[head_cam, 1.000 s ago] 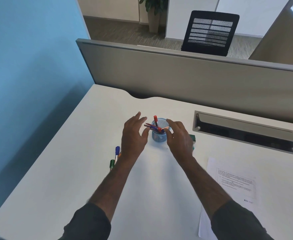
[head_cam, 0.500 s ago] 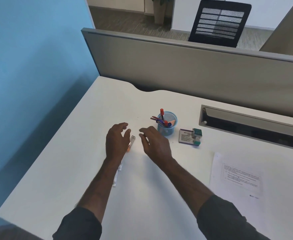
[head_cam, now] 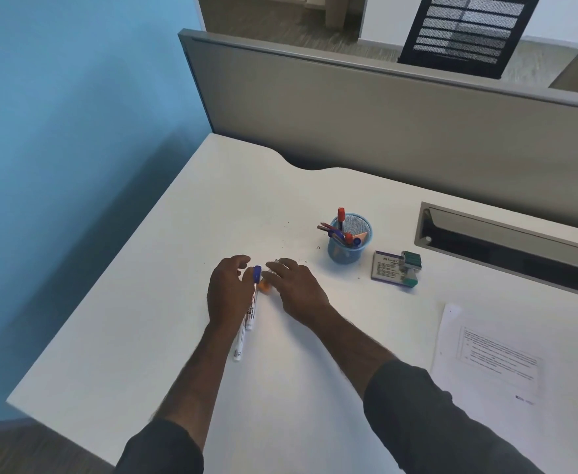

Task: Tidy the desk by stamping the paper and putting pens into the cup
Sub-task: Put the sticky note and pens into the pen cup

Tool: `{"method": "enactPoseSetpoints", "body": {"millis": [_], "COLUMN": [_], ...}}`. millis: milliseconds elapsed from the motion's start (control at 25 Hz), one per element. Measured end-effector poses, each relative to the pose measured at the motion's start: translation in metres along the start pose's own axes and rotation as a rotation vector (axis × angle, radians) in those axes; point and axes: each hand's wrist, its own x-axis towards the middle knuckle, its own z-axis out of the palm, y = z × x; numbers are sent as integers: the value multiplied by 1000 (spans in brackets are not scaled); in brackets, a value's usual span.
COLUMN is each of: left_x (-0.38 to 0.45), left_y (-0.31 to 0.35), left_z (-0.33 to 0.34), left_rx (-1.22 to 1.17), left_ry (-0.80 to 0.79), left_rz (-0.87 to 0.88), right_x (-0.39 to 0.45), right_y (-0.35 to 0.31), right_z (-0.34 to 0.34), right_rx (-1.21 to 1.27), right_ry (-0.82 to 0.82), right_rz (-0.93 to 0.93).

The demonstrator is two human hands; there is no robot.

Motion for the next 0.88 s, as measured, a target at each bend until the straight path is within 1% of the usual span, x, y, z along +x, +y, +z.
{"method": "enactPoseSetpoints", "body": {"millis": [120, 240, 400, 560, 680, 760, 880], "left_x": [0, -2, -3, -9, -21, -31, -48], "left_y": [1, 5, 7, 8, 5, 0, -17], "left_z": [5, 14, 24, 32, 47, 61, 88], "left_rx": [-10, -7, 8, 21, 13, 30, 118], "left_ry": [-11, -19, -22, -58, -71, -108, -127], "left_rz": [5, 36, 81, 133, 157, 177, 383], "right_x": [-3, -10, -21, -30, -37, -47, -59], "right_y": [3, 7, 12, 14, 11, 4, -7], "right_z": [4, 1, -6, -14, -35, -60, -108], "right_rx": [-12, -38, -111, -73, -19, 68, 236], "right_ry": [7, 7, -35, -34, 44, 120, 289], "right_rz": [-25, 23, 84, 125, 211, 276, 269]}}
